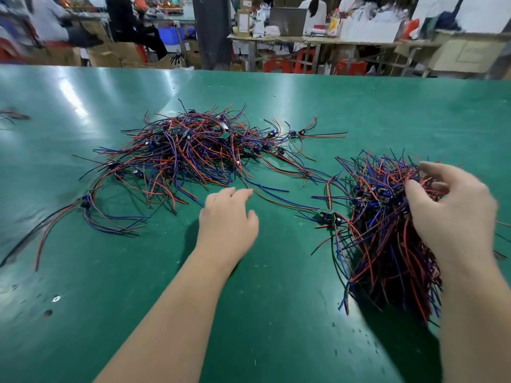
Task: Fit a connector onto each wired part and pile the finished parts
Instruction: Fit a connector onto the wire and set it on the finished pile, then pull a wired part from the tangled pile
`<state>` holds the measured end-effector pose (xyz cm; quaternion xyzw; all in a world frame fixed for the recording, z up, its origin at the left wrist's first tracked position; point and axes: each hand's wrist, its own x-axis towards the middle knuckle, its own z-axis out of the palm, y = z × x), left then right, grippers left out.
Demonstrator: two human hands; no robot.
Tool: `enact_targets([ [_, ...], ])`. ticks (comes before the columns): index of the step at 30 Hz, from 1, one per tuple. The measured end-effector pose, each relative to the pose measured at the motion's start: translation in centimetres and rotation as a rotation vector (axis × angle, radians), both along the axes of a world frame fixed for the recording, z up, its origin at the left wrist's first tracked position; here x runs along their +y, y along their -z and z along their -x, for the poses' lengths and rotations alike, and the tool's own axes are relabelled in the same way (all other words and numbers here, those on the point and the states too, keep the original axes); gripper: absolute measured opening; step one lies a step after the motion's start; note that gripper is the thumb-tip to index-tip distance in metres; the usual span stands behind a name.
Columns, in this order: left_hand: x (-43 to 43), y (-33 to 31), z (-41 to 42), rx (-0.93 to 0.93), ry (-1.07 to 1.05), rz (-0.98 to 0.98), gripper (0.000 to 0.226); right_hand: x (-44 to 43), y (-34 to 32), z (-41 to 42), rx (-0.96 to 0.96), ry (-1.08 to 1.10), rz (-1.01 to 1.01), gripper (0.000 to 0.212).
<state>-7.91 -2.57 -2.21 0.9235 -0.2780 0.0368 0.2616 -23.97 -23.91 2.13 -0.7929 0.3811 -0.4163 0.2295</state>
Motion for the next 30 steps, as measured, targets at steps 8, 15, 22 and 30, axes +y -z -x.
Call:
enact_targets([
  [8,0.0,0.0,-0.8,0.036,0.054,-0.114,0.017,2.0,-0.1,-0.6,-0.165,-0.131,0.001,0.025],
  [15,-0.3,0.9,-1.6,-0.012,-0.073,-0.091,0.033,3.0,0.1,-0.9,-0.206,-0.204,0.05,0.022],
  [22,-0.7,0.8,-2.3,-0.008,-0.087,0.059,0.019,3.2,0.4,-1.2,-0.205,-0.251,0.022,0.023],
  [30,-0.7,-1.2,-0.1,0.615,0.286,0.863,0.028,4.3,0.6,-1.4,-0.308,-0.397,0.032,0.023],
])
